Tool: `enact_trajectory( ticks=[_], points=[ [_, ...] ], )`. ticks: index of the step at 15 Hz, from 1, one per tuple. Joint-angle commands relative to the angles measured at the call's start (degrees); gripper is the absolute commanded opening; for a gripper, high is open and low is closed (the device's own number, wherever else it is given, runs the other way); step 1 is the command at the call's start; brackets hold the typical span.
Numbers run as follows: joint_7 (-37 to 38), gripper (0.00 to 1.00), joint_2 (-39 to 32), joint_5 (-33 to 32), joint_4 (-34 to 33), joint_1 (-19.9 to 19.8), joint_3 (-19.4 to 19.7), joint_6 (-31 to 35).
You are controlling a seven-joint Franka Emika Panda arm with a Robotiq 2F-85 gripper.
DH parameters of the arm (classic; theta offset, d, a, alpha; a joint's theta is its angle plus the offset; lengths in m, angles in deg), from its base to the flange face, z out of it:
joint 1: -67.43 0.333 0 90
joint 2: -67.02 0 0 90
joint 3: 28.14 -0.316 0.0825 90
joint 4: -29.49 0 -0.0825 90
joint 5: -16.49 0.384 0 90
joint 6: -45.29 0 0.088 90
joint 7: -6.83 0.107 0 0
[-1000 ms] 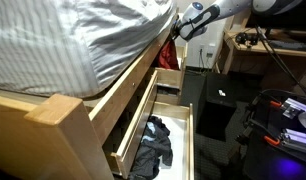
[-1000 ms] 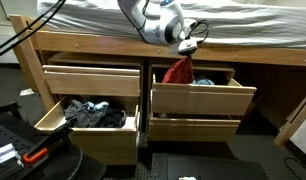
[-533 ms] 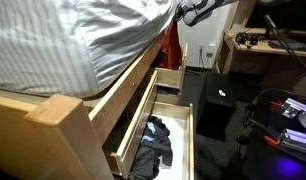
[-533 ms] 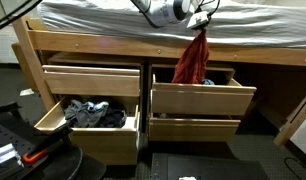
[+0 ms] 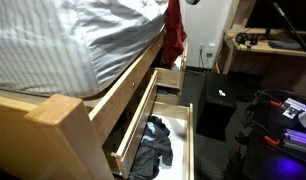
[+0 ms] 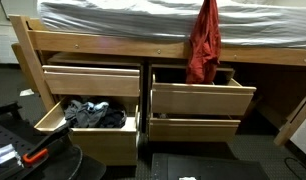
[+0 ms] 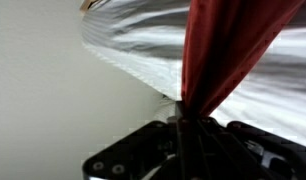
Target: Take a t-shirt out of the top right drawer and put it on the bed
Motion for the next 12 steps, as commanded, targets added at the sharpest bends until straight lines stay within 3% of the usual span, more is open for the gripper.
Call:
enact_trajectory(
  ticks=[1,9,12],
  points=[
    [8.3,0.00,1.0,0.4,-0.5,9.0,13.8,-4.2],
    [23.0,0.00,1.4,-1.0,-1.5,25.2,37.8,-16.6],
    [26.1,0.00,1.2,-0.9,-1.7,29.9,44.2,-19.5]
  ],
)
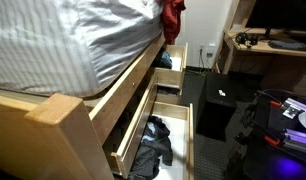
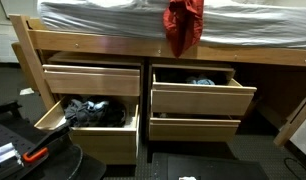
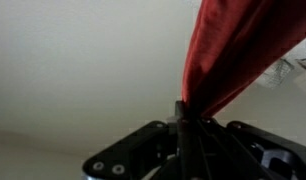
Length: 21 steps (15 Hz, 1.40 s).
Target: Take a t-shirt out of the top right drawer and put it on the bed
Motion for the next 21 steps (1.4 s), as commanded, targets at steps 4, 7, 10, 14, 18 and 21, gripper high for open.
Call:
enact_trajectory(
  ticks=[4,7,10,14,18,21],
  points=[
    [10.3,0.00,-0.4,-0.4,0.4,9.2,14.4,-2.6],
    [15.5,0.00,-1.4,-0.7,1.1,13.3,21.9,-2.1],
    [17.6,0.00,-1.9,-0.5,4.8,18.0,25.3,7.9],
    [10.7,0.00,1.4,-2.4,16.7,27.6,19.8,25.3],
    [-2.2,0.00,8.6,-8.7,23.8,29.9,9.3,34.9],
    [-12.7,0.00,16.5,-15.6,25.2,26.7,-1.8,36.4]
  ],
)
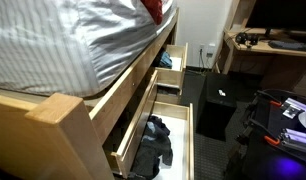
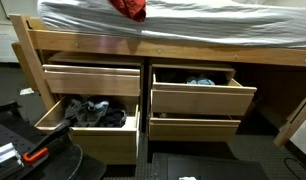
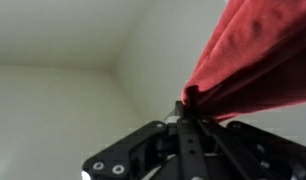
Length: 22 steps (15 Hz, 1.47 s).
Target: Take a t-shirt out of the top right drawer and put it on the bed
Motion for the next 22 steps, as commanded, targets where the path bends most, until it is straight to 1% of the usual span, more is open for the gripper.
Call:
enact_trajectory(
  ticks=[1,2,3,4,5,6,7,8,10,11,12,13,14,15,16,17,18,19,20,22],
  points=[
    [-14.8,0.00,12.2,-8.7,3.4,-2.8,-13.8,2.1],
    [-18.5,0.00,13.5,-10.1,3.2,-4.9,-17.0,0.2],
    [-22.5,0.00,15.0,-10.7,2.5,-7.9,-21.9,-2.5],
    [-20.5,0.00,16.4,-16.1,2.0,-9.6,-23.9,-5.7],
    [-23.3,0.00,22.0,-19.2,5.0,-9.7,-29.4,-7.9],
    [-29.5,0.00,22.8,-14.3,6.4,-11.3,-33.0,-10.8],
    [-31.0,0.00,24.1,-14.1,6.2,-14.2,-37.0,-14.2],
    [-30.6,0.00,24.9,-16.5,6.9,-15.0,-38.1,-17.3],
    [-31.4,0.00,24.7,-15.7,9.3,-14.9,-36.6,-17.1],
    [-28.8,0.00,23.5,-16.9,11.5,-13.6,-32.5,-12.7],
    [-30.0,0.00,24.6,-17.8,15.8,-14.2,-32.6,-8.4],
    [-28.1,0.00,23.0,-17.8,17.6,-14.3,-30.3,-4.2],
    [-25.7,0.00,20.5,-16.5,18.9,-14.0,-26.9,0.0],
    [-23.1,0.00,17.3,-13.6,20.3,-13.6,-23.2,4.5],
    [-23.6,0.00,17.7,-12.9,23.5,-16.0,-25.0,7.3],
    [-22.7,0.00,17.2,-12.8,24.0,-18.3,-26.7,8.1],
    [-23.2,0.00,18.5,-13.8,19.5,-22.9,-33.1,4.2],
    [-22.1,0.00,16.4,-12.7,16.6,-25.2,-34.7,4.7],
    [-23.1,0.00,17.4,-14.5,12.5,-28.9,-40.0,4.7],
    [-24.0,0.00,19.2,-18.9,8.1,-34.0,-48.6,4.6]
  ],
)
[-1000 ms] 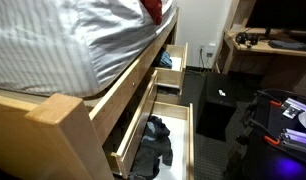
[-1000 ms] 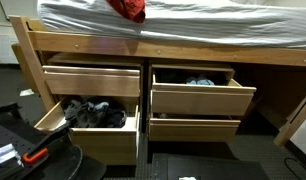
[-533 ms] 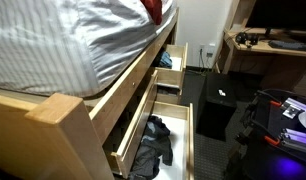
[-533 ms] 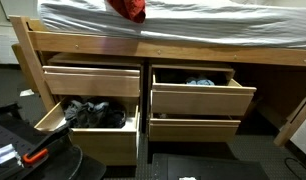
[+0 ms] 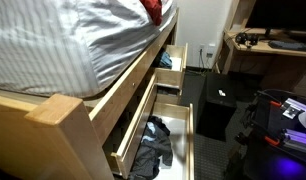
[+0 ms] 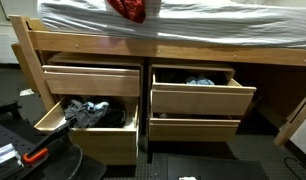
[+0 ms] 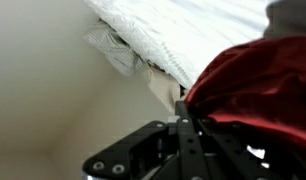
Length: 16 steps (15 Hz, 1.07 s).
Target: Take a t-shirt out of the top right drawer and put it on the bed
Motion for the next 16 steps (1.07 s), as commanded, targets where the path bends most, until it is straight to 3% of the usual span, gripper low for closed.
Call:
enact_trajectory(
  ticks=[1,5,8,9,10,12,13,15,16],
  points=[
    [-0.9,0.00,2.4,-7.3,-9.5,-9.7,-15.1,-0.1],
    [6.3,0.00,7.6,-21.4,-11.3,-18.3,-32.5,-0.7],
    [7.6,0.00,8.1,-23.5,-16.2,-24.6,-43.6,-9.1],
    [6.0,0.00,7.4,-21.4,-18.5,-25.7,-45.7,-12.6],
    [-0.4,0.00,5.4,-12.8,-22.8,-24.8,-45.1,-16.0],
    [4.6,0.00,3.1,-12.4,-30.7,-19.9,-36.2,-19.5],
    [5.6,0.00,1.4,-12.4,-33.9,-19.2,-34.6,-20.5],
    [-1.2,0.00,-1.4,-7.7,-37.2,-24.4,-42.9,-22.4],
    [-6.9,0.00,-2.4,-2.9,-36.5,-28.1,-49.9,-22.3]
  ],
)
